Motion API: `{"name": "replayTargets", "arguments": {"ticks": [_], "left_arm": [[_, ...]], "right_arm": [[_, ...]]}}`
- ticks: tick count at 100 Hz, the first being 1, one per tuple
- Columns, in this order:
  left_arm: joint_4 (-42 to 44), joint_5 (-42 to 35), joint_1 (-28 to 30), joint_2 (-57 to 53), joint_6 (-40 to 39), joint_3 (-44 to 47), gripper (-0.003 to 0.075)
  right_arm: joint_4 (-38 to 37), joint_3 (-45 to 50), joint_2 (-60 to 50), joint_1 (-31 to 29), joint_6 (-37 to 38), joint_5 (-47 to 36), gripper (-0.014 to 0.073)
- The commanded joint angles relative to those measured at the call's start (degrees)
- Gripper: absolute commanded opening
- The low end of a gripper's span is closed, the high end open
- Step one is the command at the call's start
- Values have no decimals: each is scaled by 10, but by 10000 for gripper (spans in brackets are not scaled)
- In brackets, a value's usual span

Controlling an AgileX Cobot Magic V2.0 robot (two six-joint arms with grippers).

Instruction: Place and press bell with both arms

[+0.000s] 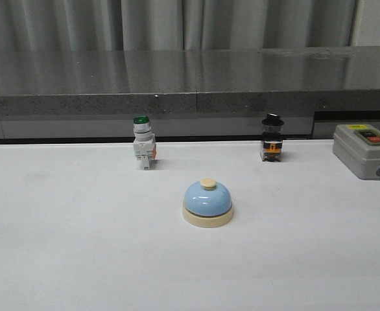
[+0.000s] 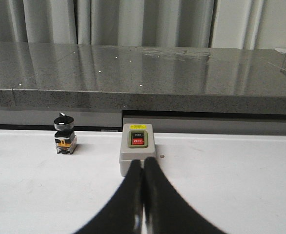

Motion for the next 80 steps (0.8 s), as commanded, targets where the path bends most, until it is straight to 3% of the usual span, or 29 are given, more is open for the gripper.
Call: {"name": "replayTargets", "arguments": {"ticks": [1,61,80], "left_arm": [[0,-44,1,-17,-4,24,-20],[0,-44,1,-17,-4,24,-20],[0,-44,1,-17,-4,24,-20]], "right_arm": [[-5,-8,-8,-2,-1,-46,-60],[-5,-25,-8,-2,-1,-51,-60],[-6,-87,23,-2,-1,31,-60]]}}
